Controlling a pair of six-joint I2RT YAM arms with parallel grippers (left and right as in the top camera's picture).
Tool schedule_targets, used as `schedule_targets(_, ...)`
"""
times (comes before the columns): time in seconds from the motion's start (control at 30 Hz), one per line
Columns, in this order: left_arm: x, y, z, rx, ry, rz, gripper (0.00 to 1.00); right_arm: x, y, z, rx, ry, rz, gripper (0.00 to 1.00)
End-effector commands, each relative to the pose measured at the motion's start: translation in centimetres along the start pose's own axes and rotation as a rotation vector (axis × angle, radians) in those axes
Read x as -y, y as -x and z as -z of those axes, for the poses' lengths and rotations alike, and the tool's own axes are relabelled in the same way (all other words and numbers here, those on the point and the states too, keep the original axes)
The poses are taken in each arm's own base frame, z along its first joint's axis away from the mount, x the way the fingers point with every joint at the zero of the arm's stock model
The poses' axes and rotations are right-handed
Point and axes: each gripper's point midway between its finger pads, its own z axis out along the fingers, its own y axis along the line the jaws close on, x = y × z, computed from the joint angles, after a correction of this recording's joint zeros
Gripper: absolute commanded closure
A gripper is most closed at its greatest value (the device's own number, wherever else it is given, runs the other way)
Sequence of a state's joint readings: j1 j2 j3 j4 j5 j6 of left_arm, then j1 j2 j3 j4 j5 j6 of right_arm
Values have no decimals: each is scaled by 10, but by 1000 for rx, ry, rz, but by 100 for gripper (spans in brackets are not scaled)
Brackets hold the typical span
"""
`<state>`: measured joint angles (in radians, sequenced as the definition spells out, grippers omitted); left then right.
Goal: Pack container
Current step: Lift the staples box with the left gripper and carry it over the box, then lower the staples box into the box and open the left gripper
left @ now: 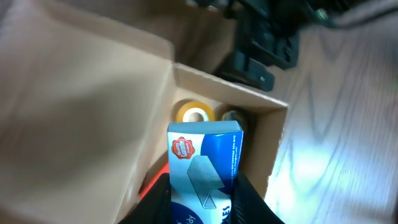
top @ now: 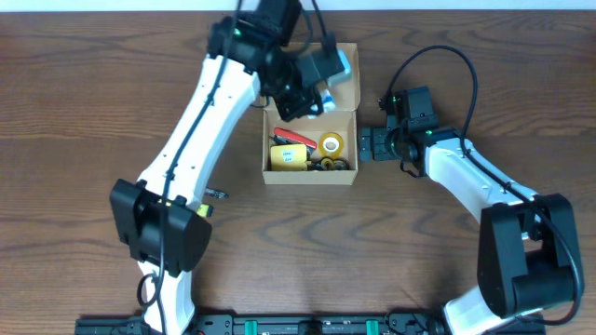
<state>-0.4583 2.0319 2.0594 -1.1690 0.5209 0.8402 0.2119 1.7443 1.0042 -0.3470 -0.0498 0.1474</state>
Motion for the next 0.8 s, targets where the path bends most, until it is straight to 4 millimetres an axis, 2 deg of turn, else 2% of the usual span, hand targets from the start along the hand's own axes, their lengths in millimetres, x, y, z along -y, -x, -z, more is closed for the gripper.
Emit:
schedule_targets(0.0,11,-10,-26,-28,-47,-163,94,2,-3,-3,-12,-3,12,1)
schedule_targets(0.13,0,-21,-58,-66,19,-258,94,2,-3,-3,-12,-3,12,1)
schedule_targets(0.37,-15,-23,-86,-21,78,-295,94,2,-3,-3,-12,-3,12,1)
schedule_targets(0.6,-22,-39,-123,-47,46,-281,94,2,-3,-3,-12,-3,12,1)
schedule_targets(0.77,-26,-43,-138,-67,54,-308,94,2,-3,-3,-12,-3,12,1)
